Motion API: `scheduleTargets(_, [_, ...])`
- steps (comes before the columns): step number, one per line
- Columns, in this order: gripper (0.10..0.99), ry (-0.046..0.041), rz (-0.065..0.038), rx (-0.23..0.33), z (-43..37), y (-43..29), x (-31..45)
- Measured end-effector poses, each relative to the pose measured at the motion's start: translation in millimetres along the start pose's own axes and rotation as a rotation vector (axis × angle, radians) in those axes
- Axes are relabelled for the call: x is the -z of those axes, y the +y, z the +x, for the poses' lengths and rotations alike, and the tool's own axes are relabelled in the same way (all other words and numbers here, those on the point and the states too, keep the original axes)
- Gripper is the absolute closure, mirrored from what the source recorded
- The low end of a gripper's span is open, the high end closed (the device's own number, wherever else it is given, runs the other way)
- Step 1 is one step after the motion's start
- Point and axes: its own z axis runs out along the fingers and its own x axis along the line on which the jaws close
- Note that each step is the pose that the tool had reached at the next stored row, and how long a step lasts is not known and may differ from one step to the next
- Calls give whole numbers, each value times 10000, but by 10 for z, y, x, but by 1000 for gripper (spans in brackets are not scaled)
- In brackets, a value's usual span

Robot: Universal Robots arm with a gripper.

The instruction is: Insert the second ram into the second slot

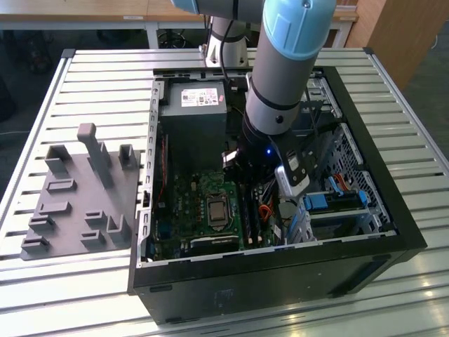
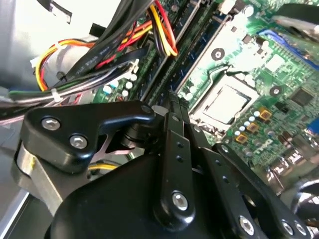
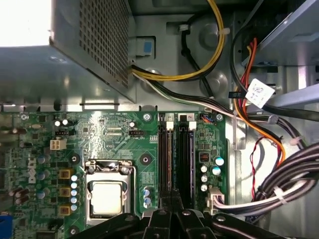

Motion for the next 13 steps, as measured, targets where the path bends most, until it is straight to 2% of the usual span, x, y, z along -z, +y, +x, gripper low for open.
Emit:
scheduleTargets(2, [965,1,3,0,2,1,32])
scheduleTargets(13, [965,1,-2,1,7,5,97])
